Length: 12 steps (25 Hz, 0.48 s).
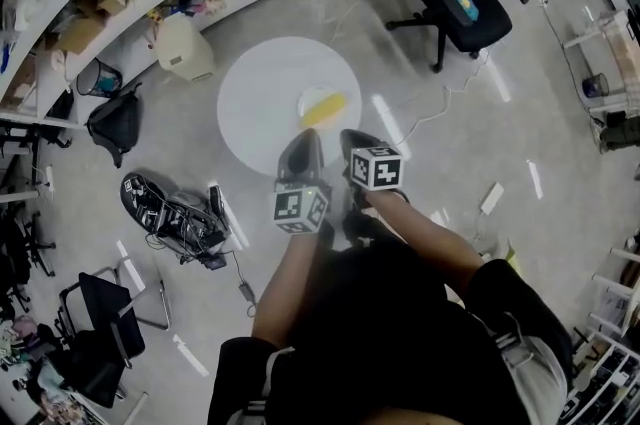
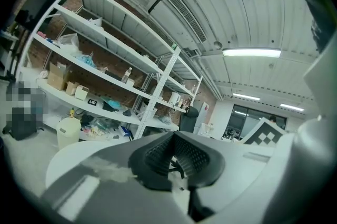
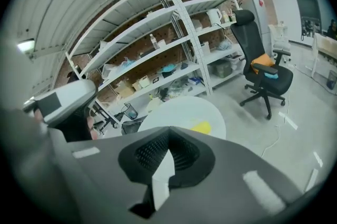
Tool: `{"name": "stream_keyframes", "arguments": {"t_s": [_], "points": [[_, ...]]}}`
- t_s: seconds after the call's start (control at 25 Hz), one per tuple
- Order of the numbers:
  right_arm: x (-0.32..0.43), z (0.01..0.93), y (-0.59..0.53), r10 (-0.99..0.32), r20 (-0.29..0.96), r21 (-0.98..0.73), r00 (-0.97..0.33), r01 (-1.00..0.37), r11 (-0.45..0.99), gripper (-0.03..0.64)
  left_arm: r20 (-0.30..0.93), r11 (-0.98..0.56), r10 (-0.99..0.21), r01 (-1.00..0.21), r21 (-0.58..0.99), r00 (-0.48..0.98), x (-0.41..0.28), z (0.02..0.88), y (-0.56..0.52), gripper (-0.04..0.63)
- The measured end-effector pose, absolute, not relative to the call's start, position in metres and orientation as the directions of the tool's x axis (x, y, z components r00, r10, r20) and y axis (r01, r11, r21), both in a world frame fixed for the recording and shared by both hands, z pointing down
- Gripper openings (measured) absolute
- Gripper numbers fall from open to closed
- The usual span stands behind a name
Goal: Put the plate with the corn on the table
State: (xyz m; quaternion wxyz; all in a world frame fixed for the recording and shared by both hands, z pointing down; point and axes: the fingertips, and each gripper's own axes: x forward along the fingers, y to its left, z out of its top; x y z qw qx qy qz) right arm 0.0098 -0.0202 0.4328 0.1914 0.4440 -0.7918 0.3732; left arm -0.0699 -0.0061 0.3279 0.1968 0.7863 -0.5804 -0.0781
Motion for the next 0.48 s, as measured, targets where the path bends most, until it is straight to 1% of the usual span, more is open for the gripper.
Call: {"name": "stream_keyframes", "arguments": {"t_s": [0.24,0.48], "points": [[0.002,0.392,-0.016,-0.608,0.574,-0.349,-0.548,-0.836,0.425,0.006,0.094,-0.258,-0.945,-0.889,0.377,0.314,-0.073,0.313,-0.004,0.003],[0.005,0.362,-0.010,-0.673,0.506,-0.251,-0.539,-0.839,0.483,0.006,0.091,-0.268,-0.943,-0.892,0.363,0.321,-0.074,0.304,-0.001,0.003]]}}
